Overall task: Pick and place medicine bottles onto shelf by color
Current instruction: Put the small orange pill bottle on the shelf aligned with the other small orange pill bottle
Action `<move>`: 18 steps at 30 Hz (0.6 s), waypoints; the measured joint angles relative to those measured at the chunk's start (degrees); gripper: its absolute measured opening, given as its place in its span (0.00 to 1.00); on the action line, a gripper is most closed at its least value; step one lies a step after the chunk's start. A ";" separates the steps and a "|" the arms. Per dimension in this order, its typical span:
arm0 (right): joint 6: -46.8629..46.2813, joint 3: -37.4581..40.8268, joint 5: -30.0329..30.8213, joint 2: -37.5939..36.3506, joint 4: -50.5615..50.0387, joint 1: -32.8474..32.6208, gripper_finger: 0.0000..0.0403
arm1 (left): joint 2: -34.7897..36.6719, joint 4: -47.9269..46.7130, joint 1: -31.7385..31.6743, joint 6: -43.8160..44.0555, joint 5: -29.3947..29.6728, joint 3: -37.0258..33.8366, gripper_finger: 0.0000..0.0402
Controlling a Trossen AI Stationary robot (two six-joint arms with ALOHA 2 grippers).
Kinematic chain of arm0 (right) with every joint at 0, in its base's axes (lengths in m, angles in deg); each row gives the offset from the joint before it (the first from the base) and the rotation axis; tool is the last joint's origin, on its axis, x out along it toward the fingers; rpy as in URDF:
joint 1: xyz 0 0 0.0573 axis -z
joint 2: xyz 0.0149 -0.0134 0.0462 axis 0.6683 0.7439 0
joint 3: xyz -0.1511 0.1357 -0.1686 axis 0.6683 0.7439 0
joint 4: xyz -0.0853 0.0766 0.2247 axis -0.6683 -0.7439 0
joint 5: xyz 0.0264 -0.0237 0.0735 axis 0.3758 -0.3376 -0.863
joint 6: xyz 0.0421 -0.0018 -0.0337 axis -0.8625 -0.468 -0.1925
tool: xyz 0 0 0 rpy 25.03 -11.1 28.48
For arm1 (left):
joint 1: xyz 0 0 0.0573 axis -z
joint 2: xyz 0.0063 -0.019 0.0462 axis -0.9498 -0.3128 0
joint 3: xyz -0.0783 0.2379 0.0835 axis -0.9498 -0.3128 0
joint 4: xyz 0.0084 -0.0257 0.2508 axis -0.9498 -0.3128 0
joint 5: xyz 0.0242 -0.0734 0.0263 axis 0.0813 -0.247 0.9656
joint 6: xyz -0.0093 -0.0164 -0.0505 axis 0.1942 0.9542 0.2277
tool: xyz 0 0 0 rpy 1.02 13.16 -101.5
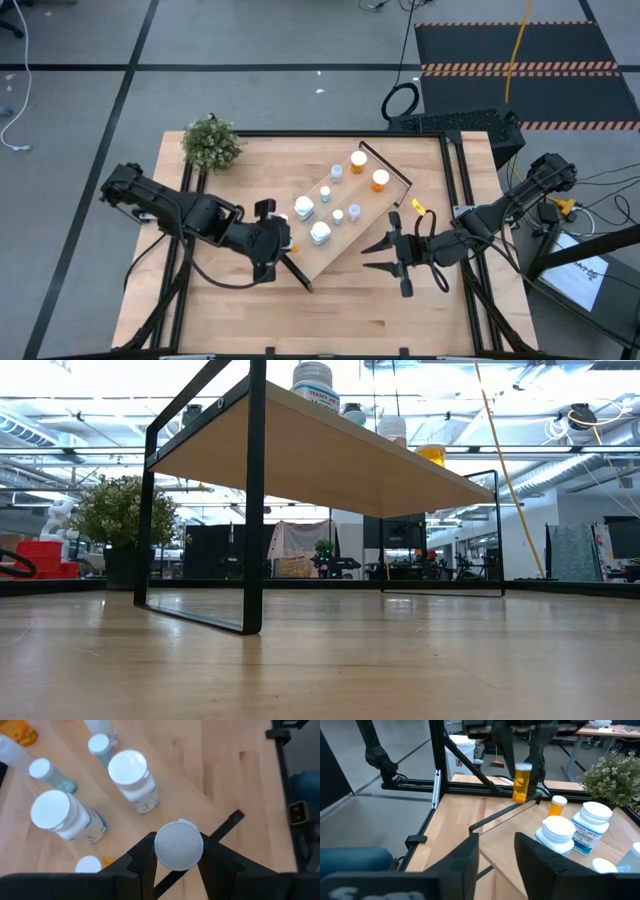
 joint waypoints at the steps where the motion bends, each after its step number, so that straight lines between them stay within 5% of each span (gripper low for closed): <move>1: 0.37 0.00 0.00 0.00 -0.05 0.00 0.28 | -0.38 -0.15 -0.02 0.17 0.10 -0.19 0.32; 18: 1.26 -0.01 -0.02 -0.02 -0.99 0.00 0.13 | -2.33 -0.29 -0.74 0.67 1.90 -0.26 0.32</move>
